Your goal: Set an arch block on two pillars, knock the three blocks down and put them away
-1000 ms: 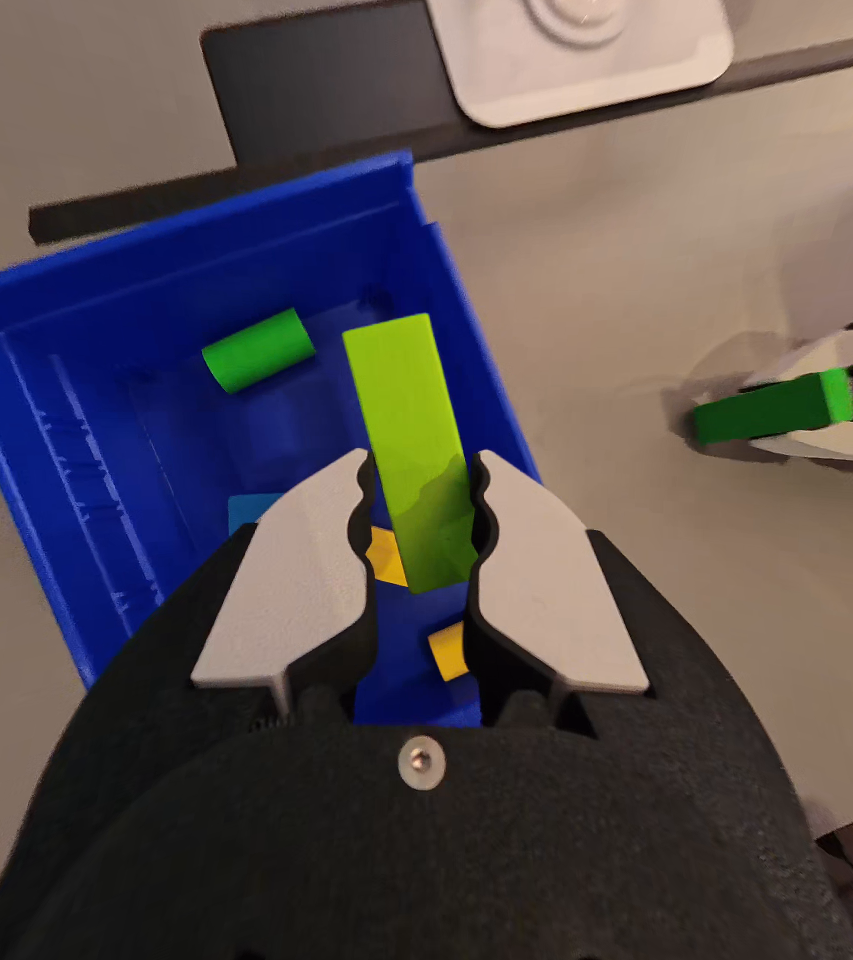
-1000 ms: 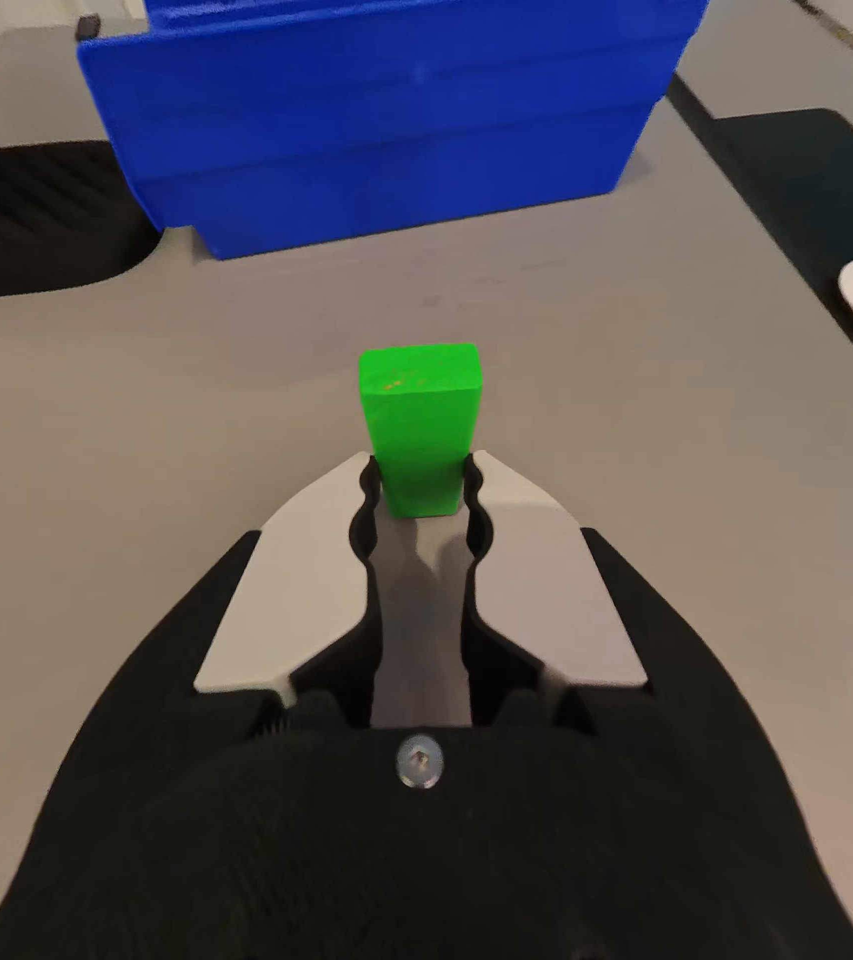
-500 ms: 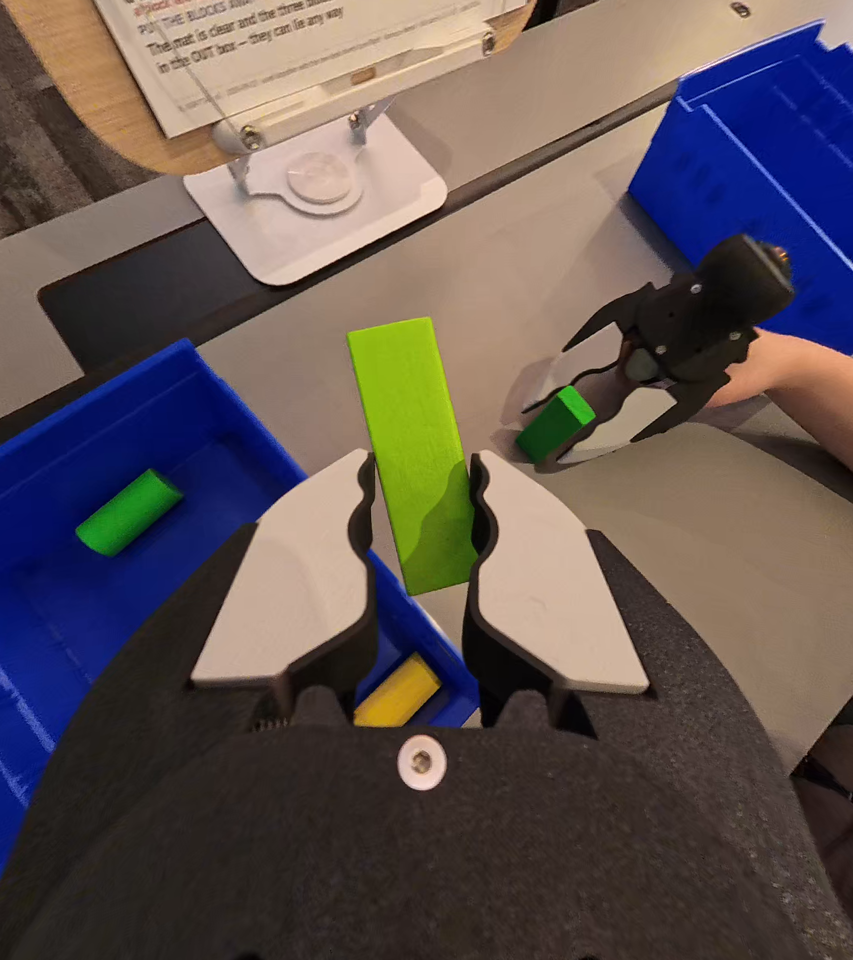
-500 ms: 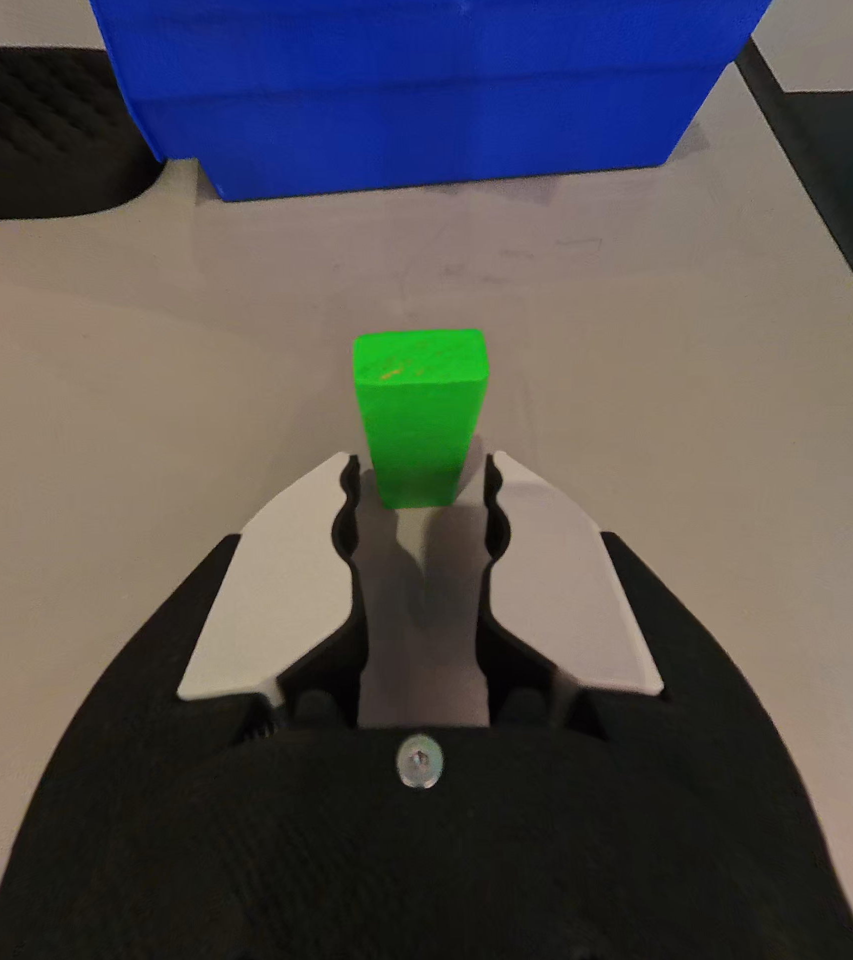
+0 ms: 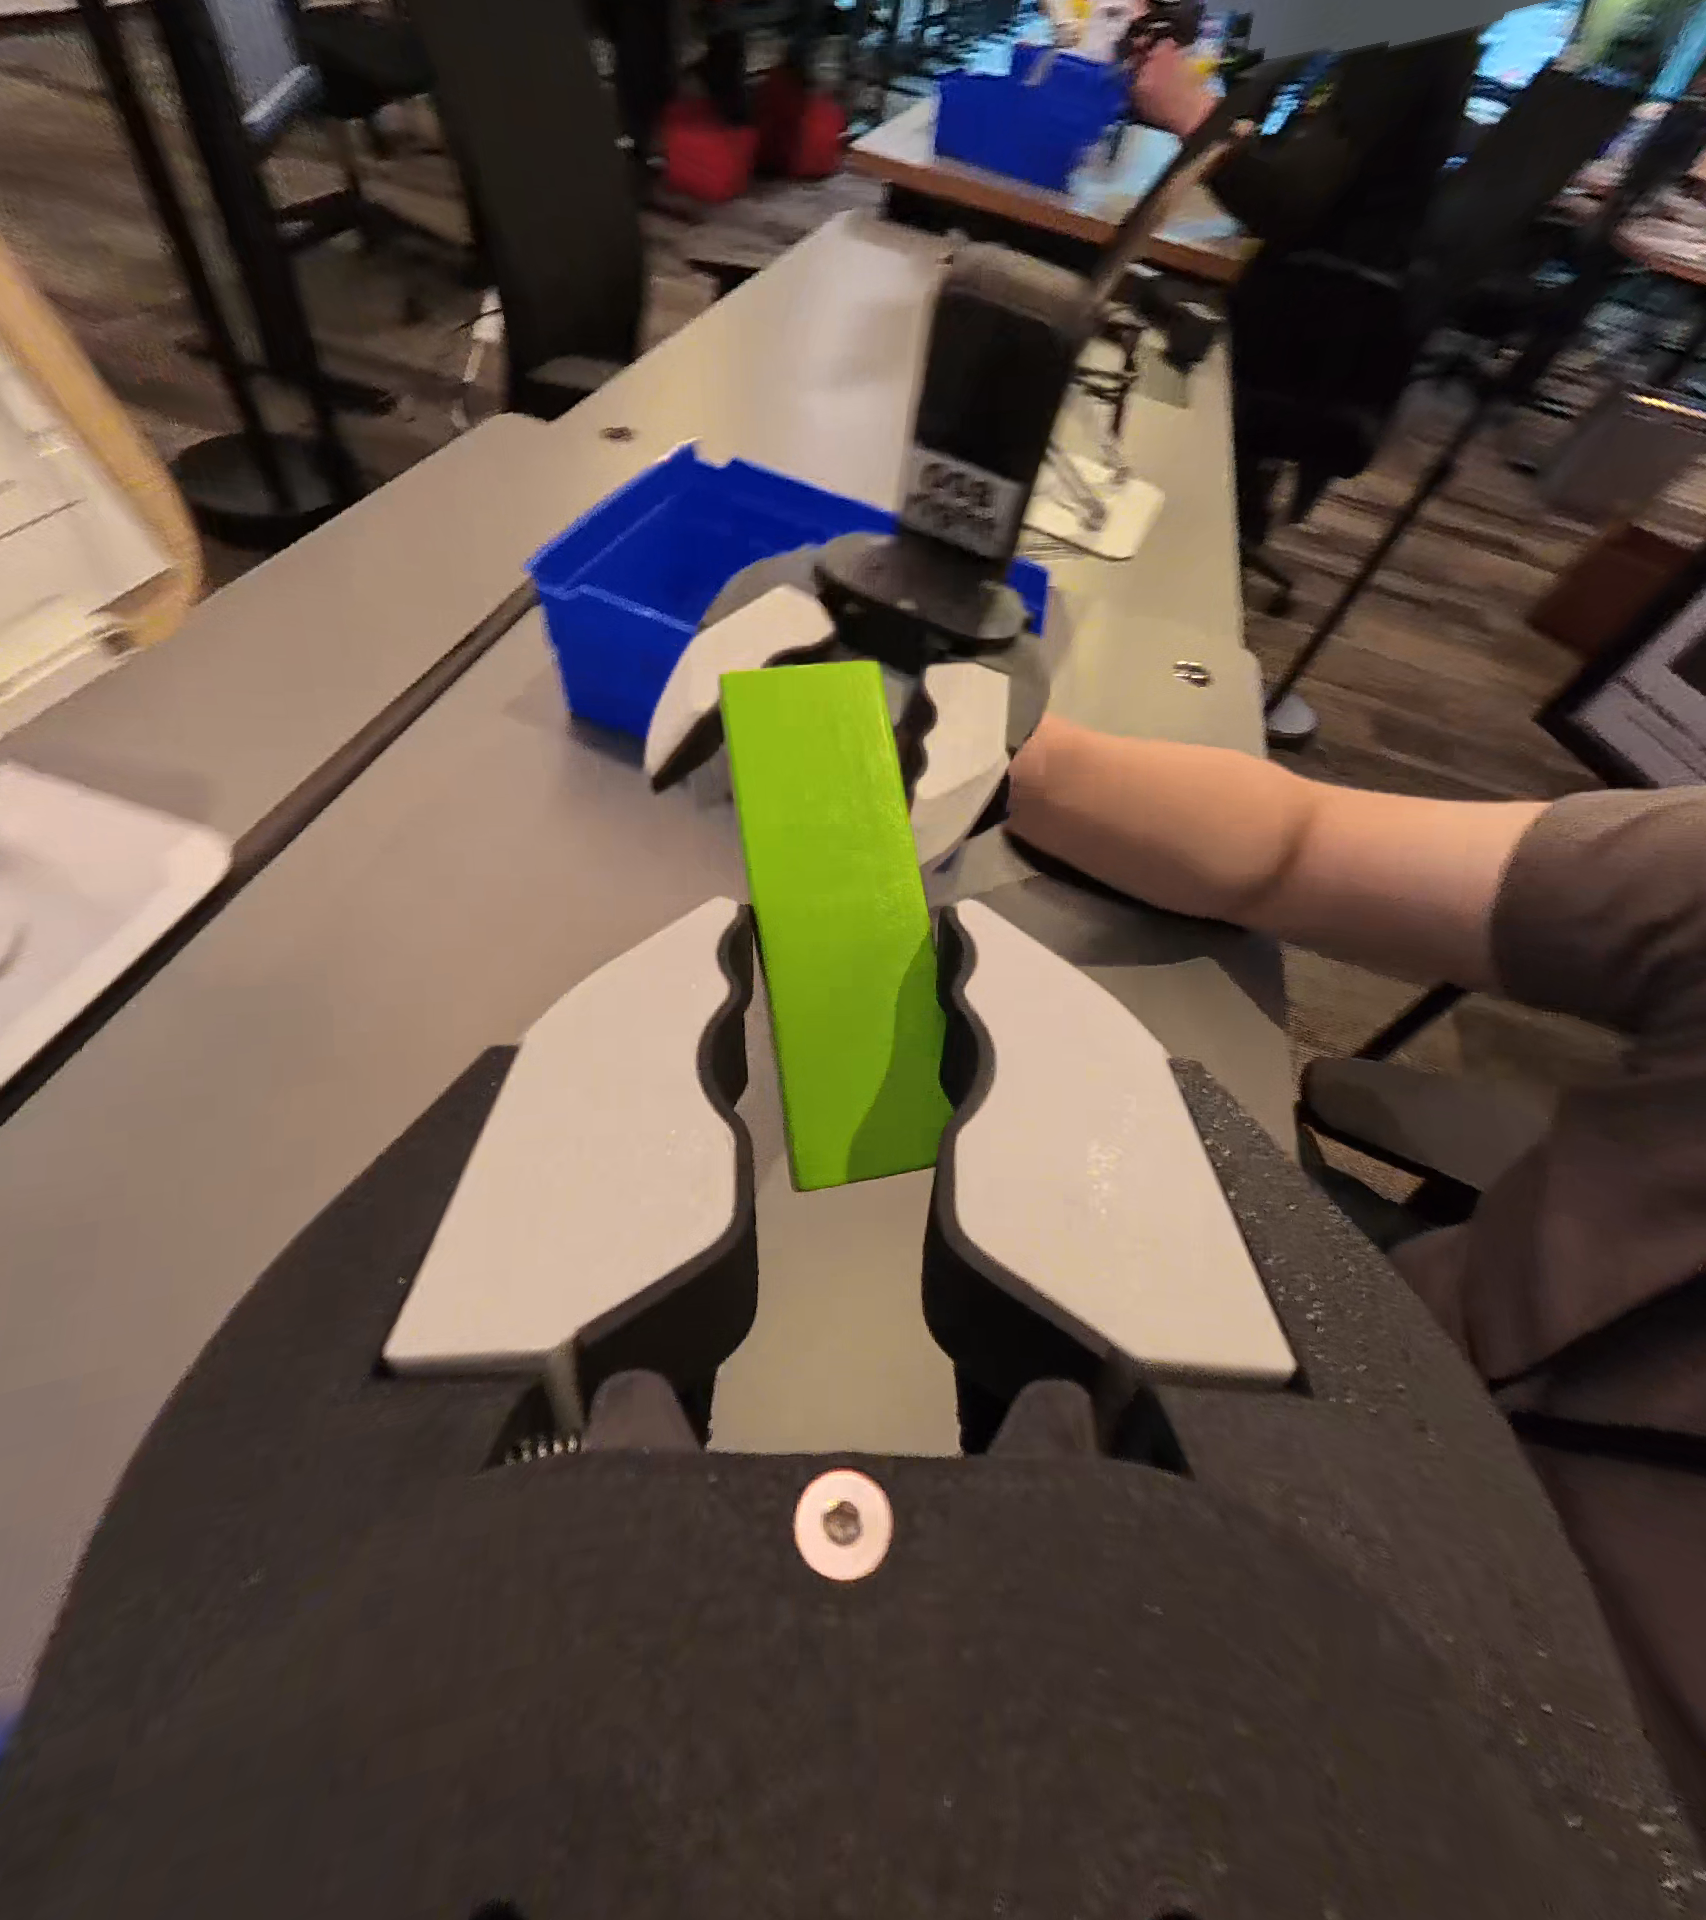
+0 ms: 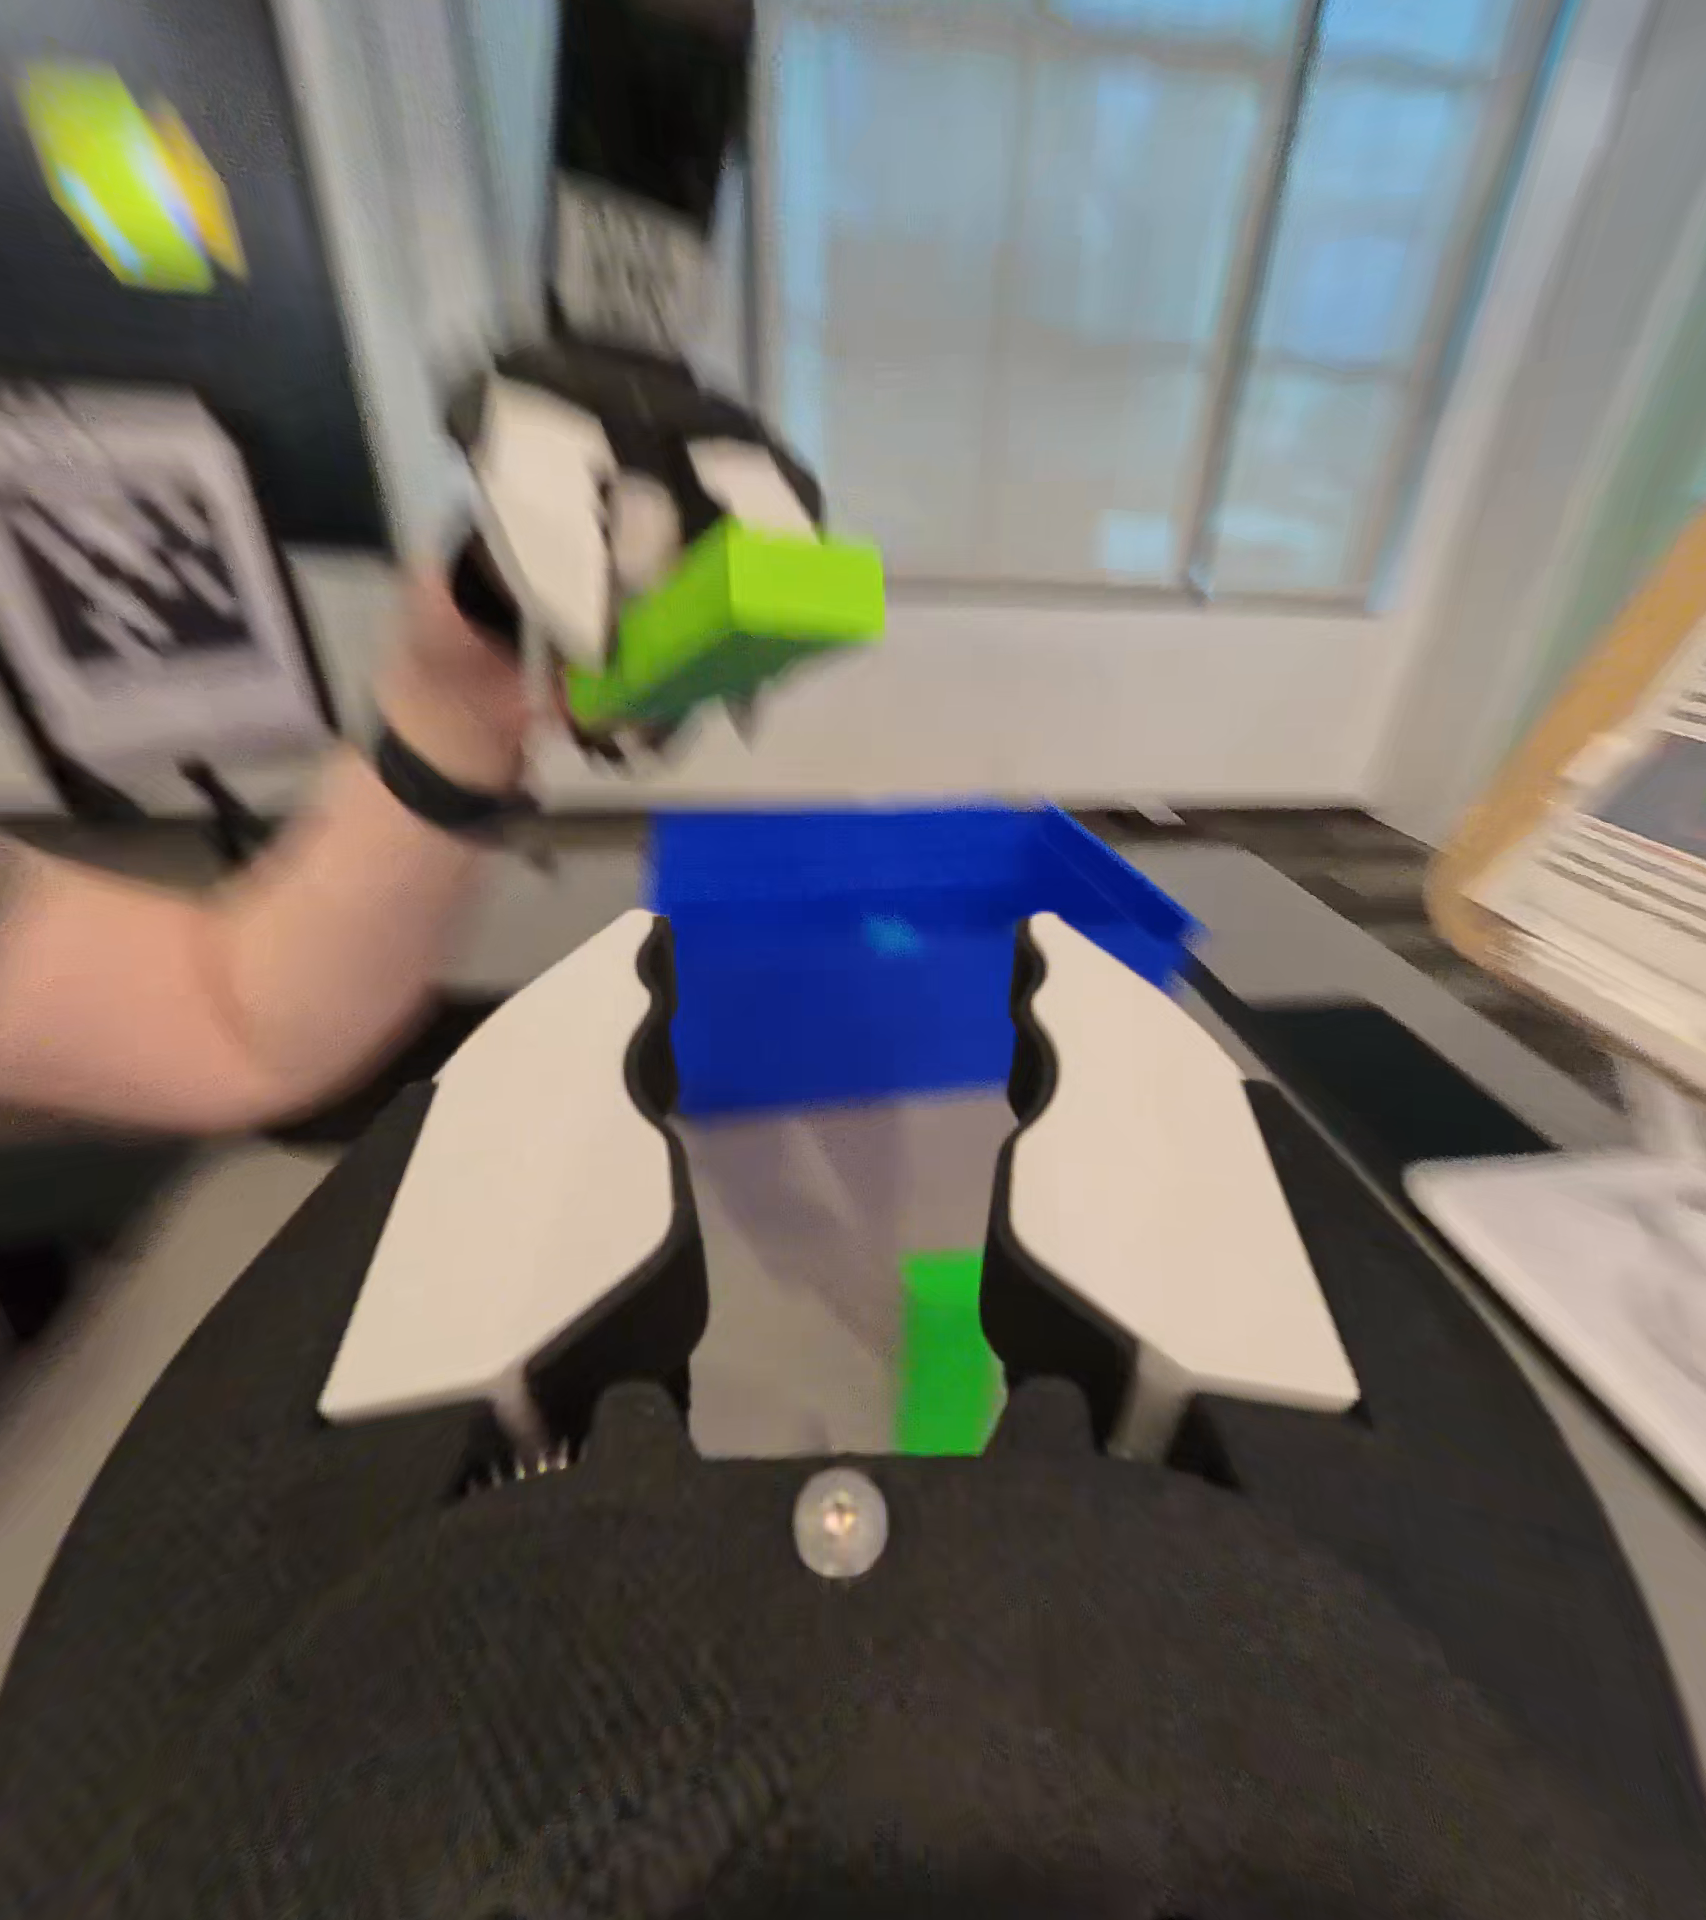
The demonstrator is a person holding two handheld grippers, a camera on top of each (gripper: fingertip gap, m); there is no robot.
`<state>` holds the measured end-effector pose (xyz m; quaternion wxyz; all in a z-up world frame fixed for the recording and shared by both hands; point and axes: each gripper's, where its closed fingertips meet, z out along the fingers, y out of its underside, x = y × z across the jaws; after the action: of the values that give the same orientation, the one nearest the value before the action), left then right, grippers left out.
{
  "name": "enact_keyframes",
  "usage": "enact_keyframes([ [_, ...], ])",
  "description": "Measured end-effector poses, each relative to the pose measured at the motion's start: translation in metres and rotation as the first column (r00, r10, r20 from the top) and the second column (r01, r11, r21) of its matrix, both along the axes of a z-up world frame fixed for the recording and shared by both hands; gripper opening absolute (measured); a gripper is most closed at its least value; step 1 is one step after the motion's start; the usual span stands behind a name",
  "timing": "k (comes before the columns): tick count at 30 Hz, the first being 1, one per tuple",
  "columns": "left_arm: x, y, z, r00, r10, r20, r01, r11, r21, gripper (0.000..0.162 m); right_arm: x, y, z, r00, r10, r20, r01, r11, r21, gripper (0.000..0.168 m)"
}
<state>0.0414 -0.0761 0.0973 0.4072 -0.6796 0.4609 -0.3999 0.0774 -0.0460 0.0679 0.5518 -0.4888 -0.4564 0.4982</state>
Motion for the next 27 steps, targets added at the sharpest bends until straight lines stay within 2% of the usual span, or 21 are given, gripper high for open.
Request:
enact_keyframes([
  [1, 0.009, -0.006, 0.000, 0.999, -0.032, 0.007, 0.032, 0.999, 0.003, 0.034, -0.001, -0.011, 0.009, 0.993, 0.080, -0.081, -0.086, 0.994, -0.065, 0.063],
  [3, 0.023, -0.017, -0.003, 0.996, -0.089, 0.001, 0.089, 0.996, -0.003, 0.034, -0.004, -0.026, 0.015, 0.968, 0.198, -0.152, -0.219, 0.966, -0.140, 0.063],
  [6, 0.031, -0.021, -0.008, 0.995, -0.094, -0.026, 0.094, 0.995, 0.013, 0.034, 0.002, -0.041, 0.030, 0.915, 0.292, -0.277, -0.339, 0.931, -0.138, 0.059],
  [8, 0.035, -0.025, -0.010, 0.992, -0.118, -0.037, 0.118, 0.993, 0.007, 0.034, 0.004, -0.042, 0.032, 0.908, 0.303, -0.289, -0.350, 0.928, -0.127, 0.038],
  [12, 0.039, -0.024, -0.018, 0.990, -0.130, -0.058, 0.131, 0.991, 0.015, 0.033, 0.004, -0.044, 0.028, 0.923, 0.310, -0.230, -0.342, 0.932, -0.117, 0.034],
  [14, 0.035, -0.019, -0.020, 0.991, -0.108, -0.082, 0.110, 0.994, 0.021, 0.032, 0.005, -0.040, 0.021, 0.951, 0.283, -0.128, -0.297, 0.948, -0.112, 0.034],
  [15, 0.029, -0.017, -0.019, 0.991, -0.093, -0.091, 0.096, 0.995, 0.033, 0.038, 0.007, -0.035, 0.016, 0.966, 0.252, -0.060, -0.257, 0.959, -0.115, 0.034],
  [17, 0.013, -0.009, -0.013, 0.995, -0.037, -0.096, 0.043, 0.997, 0.063, 0.049, 0.011, -0.014, -0.013, 0.975, 0.129, 0.182, -0.103, 0.984, -0.148, 0.034],
  [19, -0.005, -0.002, -0.005, 0.996, 0.021, -0.086, -0.013, 0.995, 0.094, 0.050, 0.022, 0.012, -0.056, 0.891, -0.027, 0.454, 0.089, 0.989, -0.117, 0.034],
  [21, -0.021, -0.001, 0.006, 0.997, 0.047, -0.058, -0.040, 0.992, 0.117, 0.050, 0.029, 0.027, -0.091, 0.793, -0.097, 0.602, 0.168, 0.984, -0.063, 0.034],
  [24, -0.043, -0.002, 0.016, 0.995, 0.095, -0.041, -0.088, 0.986, 0.144, 0.054, 0.026, 0.032, -0.127, 0.720, -0.066, 0.691, 0.151, 0.986, -0.064, 0.034],
  [27, -0.067, 0.000, 0.011, 0.982, 0.157, -0.103, -0.140, 0.977, 0.159, 0.054, 0.024, 0.038, -0.150, 0.674, -0.076, 0.735, 0.149, 0.988, -0.035, 0.034],
])
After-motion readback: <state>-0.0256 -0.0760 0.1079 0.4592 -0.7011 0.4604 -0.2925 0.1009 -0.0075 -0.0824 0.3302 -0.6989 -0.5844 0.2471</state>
